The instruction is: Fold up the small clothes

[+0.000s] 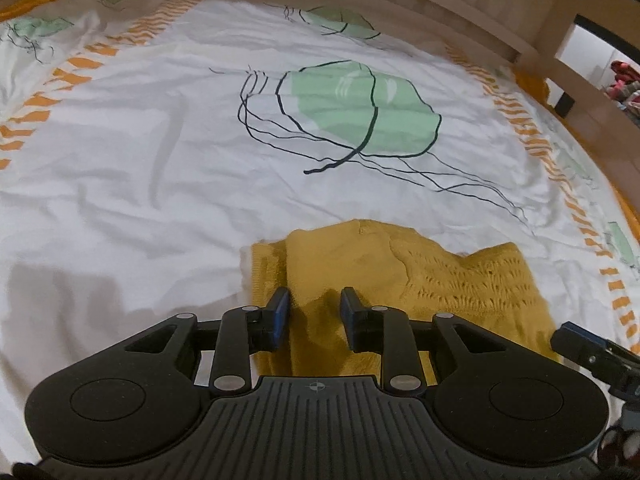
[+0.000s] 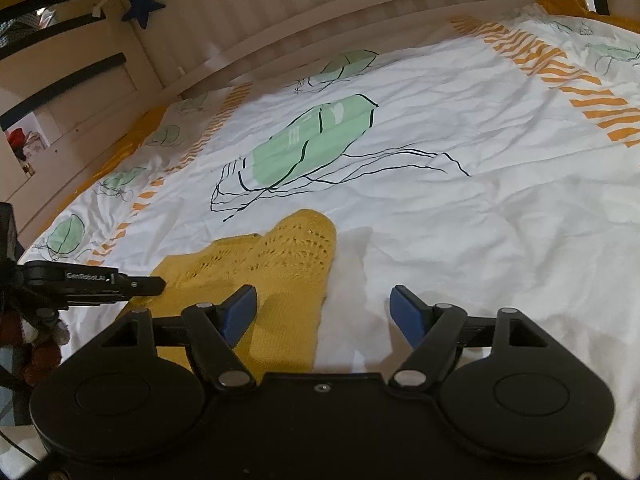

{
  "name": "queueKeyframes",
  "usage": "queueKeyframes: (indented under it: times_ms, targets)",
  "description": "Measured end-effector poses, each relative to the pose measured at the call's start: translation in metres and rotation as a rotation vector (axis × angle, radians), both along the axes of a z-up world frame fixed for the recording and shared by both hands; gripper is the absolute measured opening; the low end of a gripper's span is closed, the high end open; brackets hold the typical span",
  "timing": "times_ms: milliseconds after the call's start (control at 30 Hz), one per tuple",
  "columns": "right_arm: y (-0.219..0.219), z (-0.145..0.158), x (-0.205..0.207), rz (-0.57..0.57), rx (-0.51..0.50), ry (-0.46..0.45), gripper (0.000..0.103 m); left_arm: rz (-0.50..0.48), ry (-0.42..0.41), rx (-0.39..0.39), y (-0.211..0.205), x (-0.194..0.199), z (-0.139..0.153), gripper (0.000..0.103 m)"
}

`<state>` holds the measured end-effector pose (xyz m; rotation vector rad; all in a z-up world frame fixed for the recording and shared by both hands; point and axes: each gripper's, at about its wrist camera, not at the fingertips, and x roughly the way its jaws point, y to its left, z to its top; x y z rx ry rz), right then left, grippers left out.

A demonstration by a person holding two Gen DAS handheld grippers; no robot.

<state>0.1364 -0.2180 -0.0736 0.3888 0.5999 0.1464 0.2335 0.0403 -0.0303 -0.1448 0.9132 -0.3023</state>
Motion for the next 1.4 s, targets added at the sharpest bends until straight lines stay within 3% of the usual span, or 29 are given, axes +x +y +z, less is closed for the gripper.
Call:
queueKeyframes:
  times_ms: [100,133,167,233,433,600,733,967,1067,1100,1167,1233,1400]
  targets:
    - [0.0,0.0,-0.001,-0.004,0.001,-0.007,0.076,0.03,0.051,-0.046,0.006,0.007,-0.006,0.028]
    - [0.0,0.0,-0.002,-0.006,0.002,-0.008,0.076,0.052,0.049,-0.067,0.008,0.007,-0.007,0.015]
    - [0.0,0.001,-0.002,-0.007,0.002,-0.009,0.076,0.072,0.035,-0.078,0.011,0.004,-0.007,0.009]
    - [0.0,0.002,-0.002,-0.008,0.0,-0.012,0.076,0.09,-0.002,-0.071,0.014,-0.001,-0.005,0.006]
    - [0.005,0.007,0.007,0.012,-0.015,-0.017,0.079,0.161,-0.046,-0.013,0.023,-0.012,-0.007,0.005]
    - [0.012,0.013,0.03,0.016,-0.04,-0.013,0.083,0.158,0.0,0.001,0.027,-0.009,-0.021,0.005]
    - [0.018,-0.012,0.06,-0.016,-0.153,0.157,0.092,0.141,-0.022,0.022,0.027,-0.014,-0.022,0.006]
    - [0.009,-0.009,0.04,-0.022,-0.101,0.056,0.094,0.142,-0.039,0.052,0.03,-0.026,-0.013,0.009]
    - [0.002,-0.001,0.02,-0.048,-0.06,-0.001,0.097,0.152,-0.089,0.037,0.035,-0.046,0.0,0.032]
    - [0.002,0.005,0.018,-0.055,-0.052,-0.019,0.103,0.153,-0.111,0.041,0.035,-0.054,0.006,0.041]
    - [0.002,0.015,0.009,-0.061,-0.042,-0.061,0.103,0.151,-0.153,0.07,0.033,-0.071,0.016,0.051]
    - [0.006,0.026,-0.003,-0.054,-0.036,-0.091,0.103,0.14,-0.178,0.111,0.027,-0.086,0.025,0.073]
    - [0.027,0.04,-0.032,-0.041,-0.081,-0.091,0.103,0.119,-0.215,0.15,0.016,-0.124,0.038,0.097]
